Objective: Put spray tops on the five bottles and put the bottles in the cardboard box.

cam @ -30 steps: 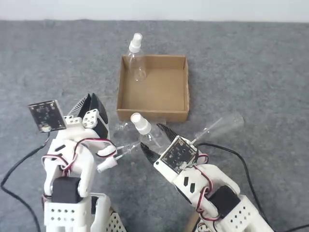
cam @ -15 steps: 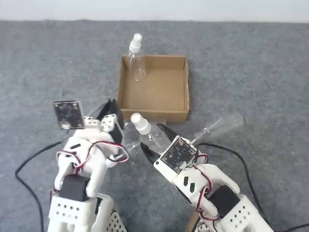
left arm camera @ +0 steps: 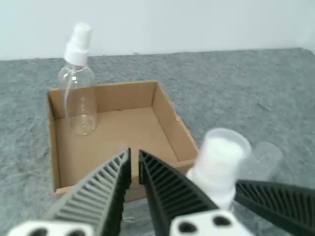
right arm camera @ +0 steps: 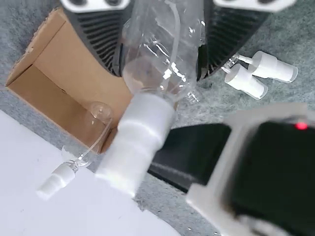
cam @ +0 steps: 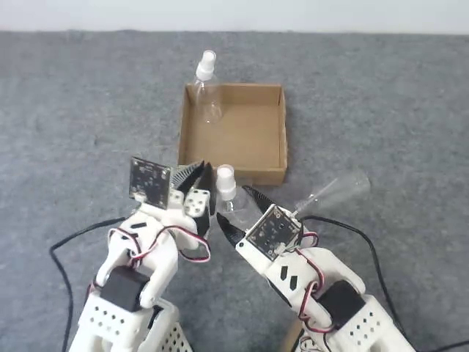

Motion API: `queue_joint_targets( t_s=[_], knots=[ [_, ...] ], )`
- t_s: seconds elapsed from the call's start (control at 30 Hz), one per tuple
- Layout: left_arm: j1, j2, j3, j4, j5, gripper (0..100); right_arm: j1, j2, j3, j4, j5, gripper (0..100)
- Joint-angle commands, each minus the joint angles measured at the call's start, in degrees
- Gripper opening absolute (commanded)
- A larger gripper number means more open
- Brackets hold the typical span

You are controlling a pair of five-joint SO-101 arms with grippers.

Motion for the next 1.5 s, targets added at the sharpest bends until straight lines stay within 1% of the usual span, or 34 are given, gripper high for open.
queue_joint_targets(
  t_s=[0.0, 0.2, 0.37, 0.57, 0.7, 0.8, 0.97, 1.07, 1.23, 1.4, 1.47],
  knots=[
    [5.27, -0.26, 0.22, -1.32, -2.55, 3, -0.84, -1.36, -0.70, -1.45, 0.70, 1.3],
    [7.65, -0.26, 0.13, -0.09, -4.40, 3, -0.84, -1.36, -0.62, -1.45, 0.70, 1.3],
    [7.91, -0.26, 0.22, -0.09, -6.77, 3, -0.84, -1.36, -0.62, -1.27, 0.70, 1.3],
    [9.76, -0.26, 0.84, 0.26, -7.03, 3, -0.84, -1.36, -0.62, -1.27, 0.70, 1.3],
    [9.85, -0.26, 0.92, 0.26, -7.12, 3, -0.75, -1.36, -0.35, -1.36, 0.70, 1.3],
    [9.67, -0.26, 1.10, 0.26, -9.14, 3, -0.75, -1.36, 0.09, -1.54, 0.79, 1.3],
    [9.41, -0.26, 0.84, 0.26, -9.05, 3, -0.75, -1.36, 0.09, -1.54, 0.79, 1.3],
    [5.80, -0.26, 0.31, 0.09, -8.97, 3, -0.75, -1.36, 0.09, -1.54, 0.79, 1.3],
    [-3.25, -0.26, -2.07, 0.18, -8.88, 3, -0.75, -1.36, 0.09, -1.54, 0.79, 1.3],
    [-5.63, -0.26, -4.62, 0.35, -9.32, 3, -0.75, -1.36, 0.09, -1.54, 0.79, 1.3],
    [-9.05, -0.26, -5.67, 2.29, -9.41, 3, -0.75, -1.36, 0.09, -1.54, 0.79, 1.3]
  ],
)
